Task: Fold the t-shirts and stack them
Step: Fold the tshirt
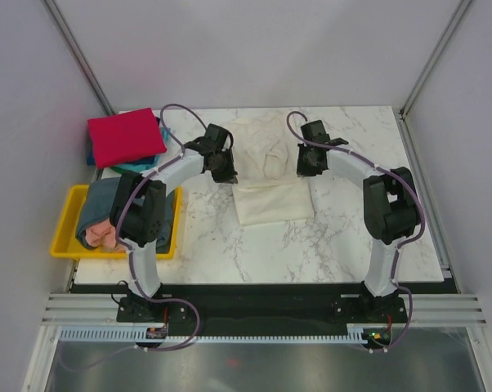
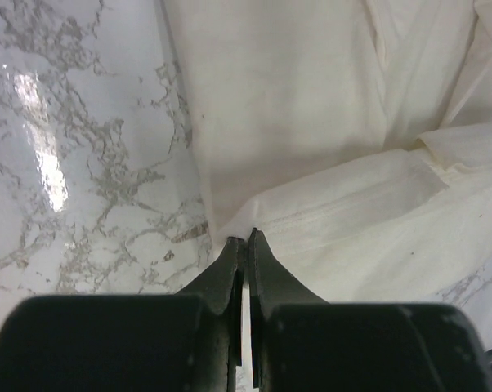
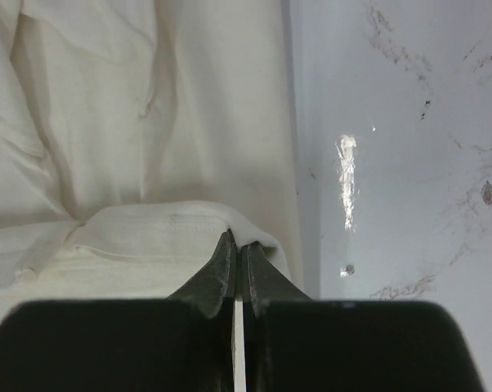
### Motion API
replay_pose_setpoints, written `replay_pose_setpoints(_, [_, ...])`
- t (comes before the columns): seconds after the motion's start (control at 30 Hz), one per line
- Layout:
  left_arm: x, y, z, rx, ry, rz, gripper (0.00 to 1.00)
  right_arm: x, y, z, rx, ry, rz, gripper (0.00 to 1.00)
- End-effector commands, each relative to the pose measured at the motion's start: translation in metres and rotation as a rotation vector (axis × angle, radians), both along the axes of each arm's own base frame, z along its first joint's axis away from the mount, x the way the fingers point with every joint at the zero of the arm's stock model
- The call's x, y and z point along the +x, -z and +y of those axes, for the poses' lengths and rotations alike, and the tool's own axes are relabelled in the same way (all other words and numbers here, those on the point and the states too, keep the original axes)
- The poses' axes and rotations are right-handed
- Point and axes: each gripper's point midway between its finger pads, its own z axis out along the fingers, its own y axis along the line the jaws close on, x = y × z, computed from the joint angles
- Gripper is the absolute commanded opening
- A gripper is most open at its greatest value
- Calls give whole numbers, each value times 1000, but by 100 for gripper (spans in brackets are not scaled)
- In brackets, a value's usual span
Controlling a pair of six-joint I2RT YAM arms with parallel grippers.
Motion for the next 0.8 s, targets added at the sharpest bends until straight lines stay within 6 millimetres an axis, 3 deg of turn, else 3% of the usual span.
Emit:
replay_pose_setpoints(0.0, [23,-14,-7,-26,54,-72,4,26,-9,-1,17,0,-51,0])
replay_pose_setpoints(0.23, [38,-4,-10,-36,59,-62,9,41,-6,-3,56,11,-45,2])
replay_pose_setpoints(0.3, [43,-11,-12,-57,60,-68,15,49,-8,1,92,-1,-46,15])
replay_pose_setpoints(0.33, [46,-14,-13,-68,60,-69,18,51,-10,0,99,1,-37,33])
replay_pose_setpoints(0.37, [49,-15,-12,-71,52,-65,25,64,-25,0,118,3,-69,42])
replay_pose_setpoints(0.43, [63,-33,-8,-80,31,-77,34,71,-29,1,134,2,-49,62])
replay_pose_setpoints(0.47, [68,-27,-7,-88,23,-50,38,91,-45,1,149,7,-91,65])
replay_pose_setpoints(0.5, [85,-47,0,-109,-3,-71,39,98,-54,2,160,6,-103,67])
replay_pose_setpoints(0.53, [91,-53,2,-141,-14,-53,39,113,-79,-3,178,27,-144,70])
replay_pose_setpoints(0.57, [111,-67,10,-164,-43,-79,40,120,-81,-8,186,40,-146,71])
replay_pose_setpoints(0.63, [114,-82,16,-190,-57,-72,41,124,-98,-16,224,53,-161,72])
replay_pose_setpoints(0.67, [116,-91,19,-191,-58,-90,42,121,-115,-19,235,55,-185,73])
replay_pose_setpoints(0.7, [113,-110,21,-190,-52,-130,43,116,-120,-21,231,53,-194,73])
replay_pose_setpoints(0.73, [111,-115,24,-168,-60,-147,44,115,-126,-22,231,48,-227,74])
replay_pose_setpoints(0.77, [106,-119,25,-156,-54,-157,44,96,-121,-24,228,46,-208,74])
